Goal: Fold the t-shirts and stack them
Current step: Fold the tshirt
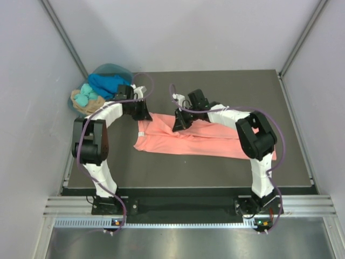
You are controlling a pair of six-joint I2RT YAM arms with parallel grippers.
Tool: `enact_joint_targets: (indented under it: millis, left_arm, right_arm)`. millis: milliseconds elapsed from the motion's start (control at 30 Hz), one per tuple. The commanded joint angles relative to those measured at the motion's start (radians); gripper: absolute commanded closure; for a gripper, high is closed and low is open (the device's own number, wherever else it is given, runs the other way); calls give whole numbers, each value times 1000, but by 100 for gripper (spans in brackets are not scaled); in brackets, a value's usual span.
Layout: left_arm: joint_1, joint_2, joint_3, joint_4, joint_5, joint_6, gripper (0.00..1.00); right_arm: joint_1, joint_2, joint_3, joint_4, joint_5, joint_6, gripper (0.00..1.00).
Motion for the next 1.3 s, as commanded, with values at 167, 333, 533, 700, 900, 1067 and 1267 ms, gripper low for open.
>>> enact_joint_targets:
  millis: [167, 333, 533, 700, 900, 1067, 1267]
  left_arm:
    - [-13, -130, -107, -90, -140, -91, 100]
    - [-14, -150, -170, -113, -199, -114, 100]
    - [-17, -168, -185, -120, -225, -140, 100]
    - [-16, -180, -198, -141, -246, -163, 100]
    - [-17, -197, -225, -164, -262, -169, 100]
    - [-19, -213, -238, -172, -231, -177, 100]
    - [-19, -213, -256, -224, -262, -178, 100]
  right_arm:
    - [-3, -104, -64, 69, -12, 95, 100]
    - [2, -111, -95, 96, -27, 123, 100]
    - [17, -116, -118, 89, -1, 121, 100]
    - [23, -119, -125, 83, 16, 123, 100]
    - [31, -119, -139, 76, 22, 118, 100]
    - [48, -131, -153, 80, 19, 121, 100]
    - [60, -130, -185, 88, 34, 126, 100]
